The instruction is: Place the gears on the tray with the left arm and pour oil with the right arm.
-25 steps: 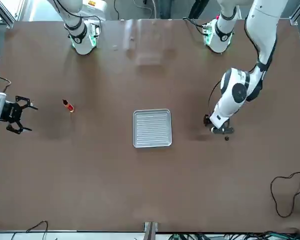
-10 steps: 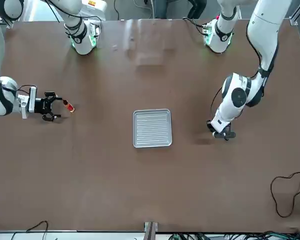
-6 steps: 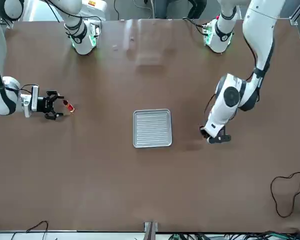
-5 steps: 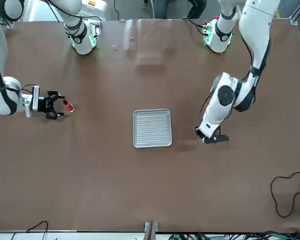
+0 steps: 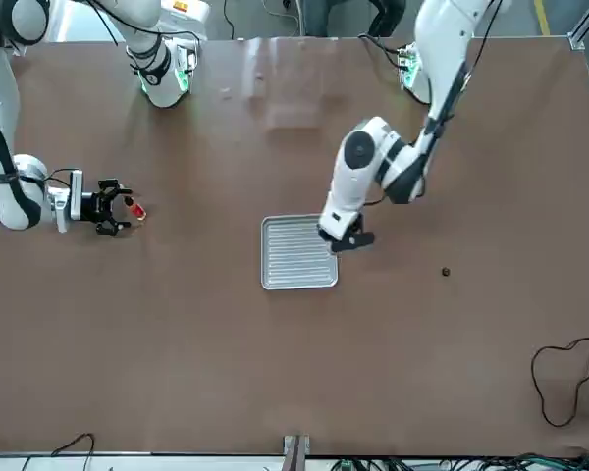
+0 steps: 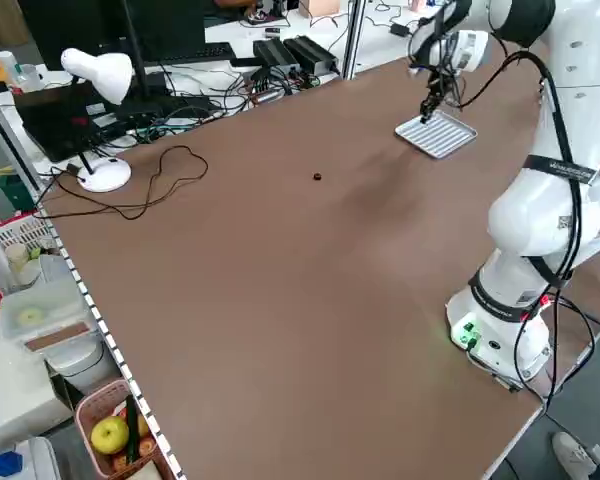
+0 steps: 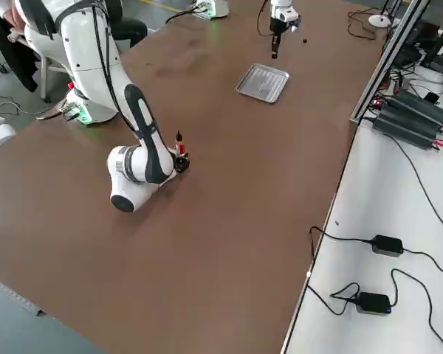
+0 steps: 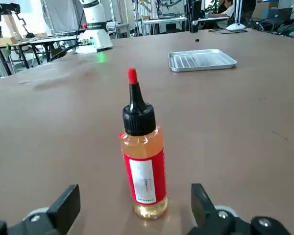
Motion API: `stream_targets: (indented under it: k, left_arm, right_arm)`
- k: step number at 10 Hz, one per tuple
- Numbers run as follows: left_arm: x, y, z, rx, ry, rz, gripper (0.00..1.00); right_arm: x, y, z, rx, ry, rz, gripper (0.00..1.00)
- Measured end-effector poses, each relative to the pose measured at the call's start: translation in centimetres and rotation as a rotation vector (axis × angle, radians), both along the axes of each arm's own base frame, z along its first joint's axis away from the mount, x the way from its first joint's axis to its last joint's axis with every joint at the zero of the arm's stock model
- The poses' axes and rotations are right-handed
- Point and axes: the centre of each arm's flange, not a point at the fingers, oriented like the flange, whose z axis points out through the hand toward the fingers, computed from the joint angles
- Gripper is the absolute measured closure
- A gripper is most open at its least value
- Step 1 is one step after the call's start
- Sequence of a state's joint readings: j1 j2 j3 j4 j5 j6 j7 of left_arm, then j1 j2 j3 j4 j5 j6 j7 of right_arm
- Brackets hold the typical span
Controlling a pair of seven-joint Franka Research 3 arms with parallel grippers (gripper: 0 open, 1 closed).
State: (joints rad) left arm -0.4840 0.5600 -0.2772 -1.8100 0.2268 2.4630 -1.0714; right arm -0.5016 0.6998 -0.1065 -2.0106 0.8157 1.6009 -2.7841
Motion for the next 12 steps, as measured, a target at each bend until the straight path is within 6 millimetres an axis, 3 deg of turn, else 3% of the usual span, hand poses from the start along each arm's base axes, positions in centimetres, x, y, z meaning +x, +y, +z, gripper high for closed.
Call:
stream_targets:
  k: [2, 5, 8, 10, 12]
  left_arm:
    - [-0.2, -4.6, -2.5, -0.031, 0.012, 0.007, 0.76]
    - [2.4, -6.0, -4.6, -0.062, 0.010, 0.033, 0.76]
    - [1.9, -7.0, -6.3, -0.059, 0.025, 0.023, 0.76]
    - [1.8, -7.5, -6.1, -0.065, 0.022, 0.027, 0.74]
    - [3.1, -6.8, -5.2, -0.068, 0.014, 0.049, 0.47]
  right_arm:
    - [0.0, 0.3, -0.3, 0.004, 0.002, 0.004, 0.04]
    - [0.0, 0.6, -0.6, 0.007, 0.005, 0.007, 0.12]
    - [0.1, 1.1, -1.0, 0.011, 0.009, 0.011, 0.19]
    - [0.2, 1.6, -1.4, 0.011, 0.013, 0.017, 0.27]
    - [0.2, 2.0, -1.7, 0.013, 0.017, 0.022, 0.30]
